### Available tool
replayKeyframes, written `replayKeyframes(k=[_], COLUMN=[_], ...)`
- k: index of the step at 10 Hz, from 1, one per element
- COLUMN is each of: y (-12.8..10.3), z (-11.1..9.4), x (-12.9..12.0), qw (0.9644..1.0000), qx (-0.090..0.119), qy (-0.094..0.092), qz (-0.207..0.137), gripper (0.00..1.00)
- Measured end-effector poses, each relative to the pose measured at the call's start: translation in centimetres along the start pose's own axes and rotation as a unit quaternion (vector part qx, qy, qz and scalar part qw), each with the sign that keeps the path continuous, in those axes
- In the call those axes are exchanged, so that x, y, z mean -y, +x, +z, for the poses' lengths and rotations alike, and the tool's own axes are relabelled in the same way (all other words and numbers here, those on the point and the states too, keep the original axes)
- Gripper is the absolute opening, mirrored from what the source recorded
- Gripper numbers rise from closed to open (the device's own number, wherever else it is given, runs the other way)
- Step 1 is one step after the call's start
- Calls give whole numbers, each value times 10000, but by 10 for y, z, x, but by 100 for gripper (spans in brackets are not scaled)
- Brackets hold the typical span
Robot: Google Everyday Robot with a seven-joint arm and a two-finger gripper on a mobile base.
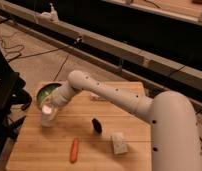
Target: Place the ceramic cup over the eraser
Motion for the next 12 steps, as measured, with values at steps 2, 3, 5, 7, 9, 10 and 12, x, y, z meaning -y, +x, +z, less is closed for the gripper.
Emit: replayKeyframes(k=[2, 3, 5, 7, 9, 10, 12], y=[1, 1, -1, -9, -15, -18, -20], z=[-25, -39, -70, -106, -136, -157, -184], x=[-8, -12, -22, -33, -42, -49, -60], qw=[9997, 9992, 9978, 9955, 9930, 9910, 9876], qx=[-221, -338, -534, -603, -623, -632, -655], qy=[51, 67, 112, 171, 268, 366, 511], qz=[118, 188, 386, 710, 964, 1121, 1329], gripper=[0, 0, 0, 0, 0, 0, 0])
